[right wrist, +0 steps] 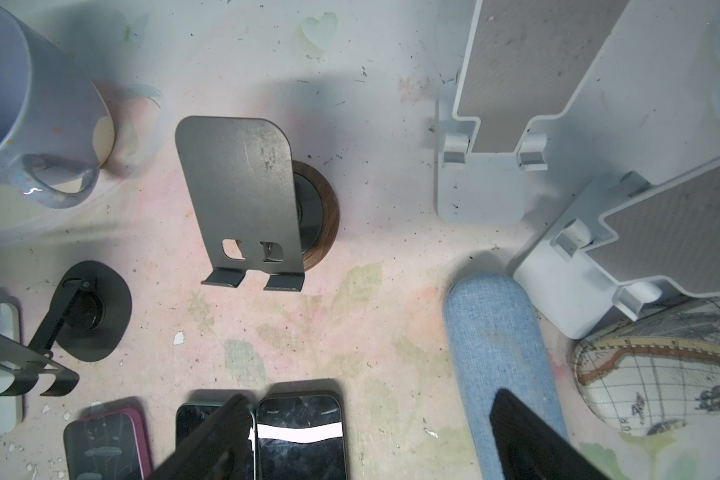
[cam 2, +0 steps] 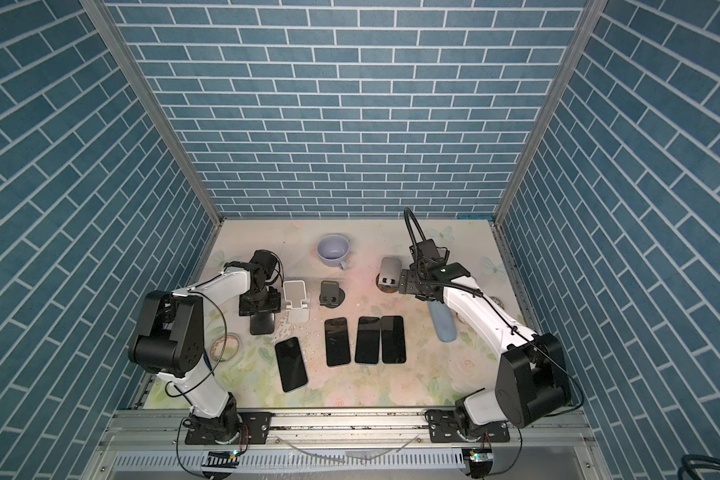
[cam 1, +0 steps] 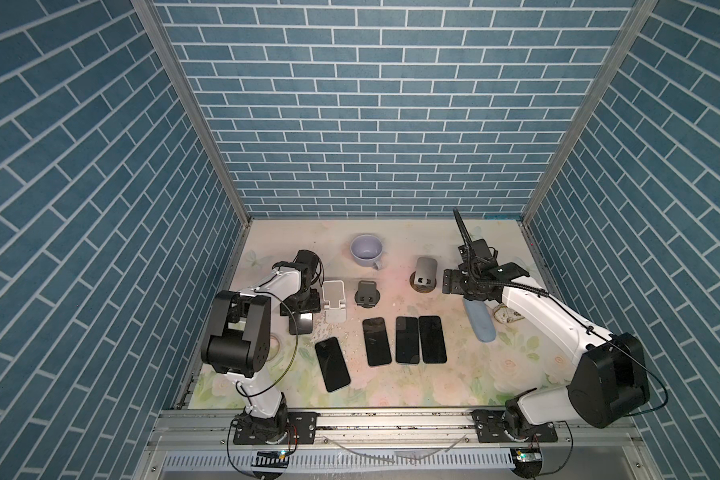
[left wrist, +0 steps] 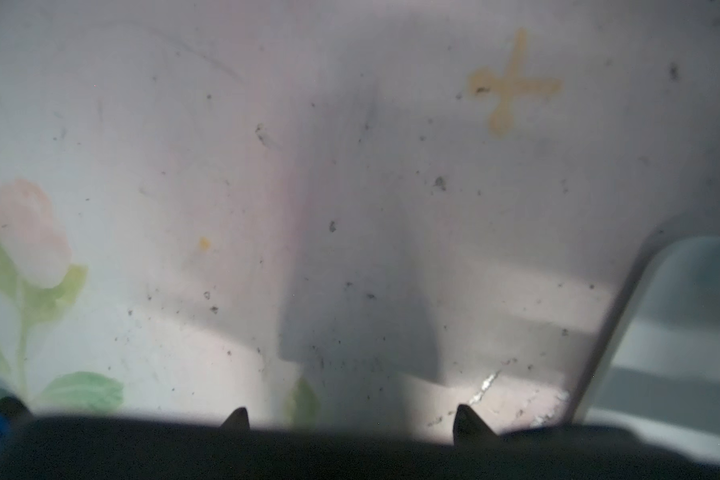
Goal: Remove the phone from the phone stand
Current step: 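Close the left gripper on the top of the black phone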
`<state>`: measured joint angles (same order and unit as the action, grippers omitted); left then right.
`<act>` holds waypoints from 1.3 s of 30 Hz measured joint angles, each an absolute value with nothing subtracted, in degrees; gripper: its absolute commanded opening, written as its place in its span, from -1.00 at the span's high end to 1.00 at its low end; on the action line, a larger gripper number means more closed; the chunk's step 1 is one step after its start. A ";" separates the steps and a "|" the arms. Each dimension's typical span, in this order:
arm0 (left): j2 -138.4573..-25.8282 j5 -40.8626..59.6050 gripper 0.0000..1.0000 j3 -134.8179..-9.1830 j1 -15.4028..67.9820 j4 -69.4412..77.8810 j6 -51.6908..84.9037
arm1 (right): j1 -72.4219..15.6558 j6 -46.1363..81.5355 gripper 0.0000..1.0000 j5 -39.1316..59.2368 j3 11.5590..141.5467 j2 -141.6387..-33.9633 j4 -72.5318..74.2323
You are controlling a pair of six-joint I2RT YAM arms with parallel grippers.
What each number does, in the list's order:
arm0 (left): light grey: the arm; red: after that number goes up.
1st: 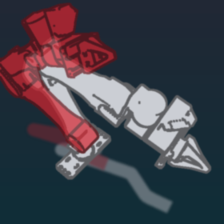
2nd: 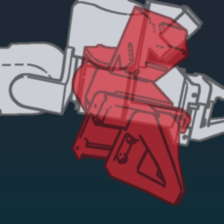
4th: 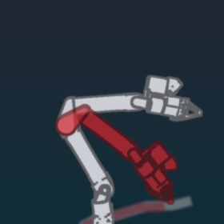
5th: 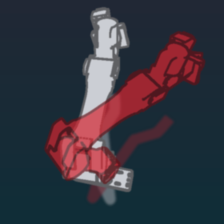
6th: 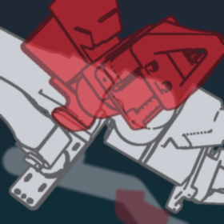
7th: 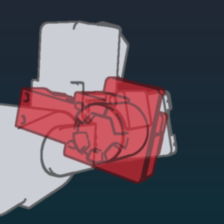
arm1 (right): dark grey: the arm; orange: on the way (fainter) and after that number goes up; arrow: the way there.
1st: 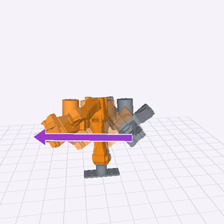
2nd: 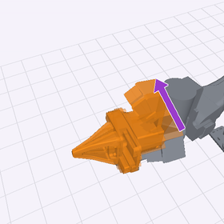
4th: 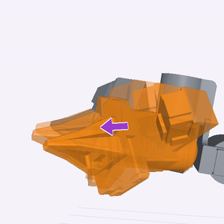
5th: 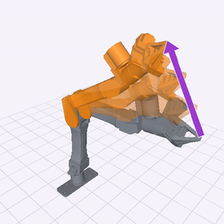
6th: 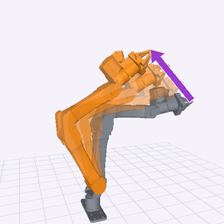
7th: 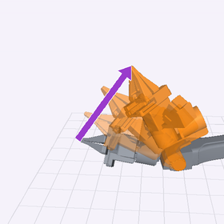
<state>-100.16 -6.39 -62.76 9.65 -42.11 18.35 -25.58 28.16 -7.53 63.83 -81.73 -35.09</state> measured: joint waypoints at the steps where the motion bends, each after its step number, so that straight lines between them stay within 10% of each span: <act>1: -100.57 -5.69 -0.13 -63.02 9.58 -42.15 17.58 | -25.58 28.16 -0.82 -7.55 63.83 -81.73 -35.18; 39: -109.65 -3.49 -0.41 -72.86 9.23 -49.04 13.89 | -25.58 28.01 -0.82 -8.38 63.90 -81.76 -35.40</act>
<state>-109.65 -3.49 -72.86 9.23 -49.04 13.89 -25.58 28.01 -8.38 63.90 -81.76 -35.40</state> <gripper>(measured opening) 0.746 0.912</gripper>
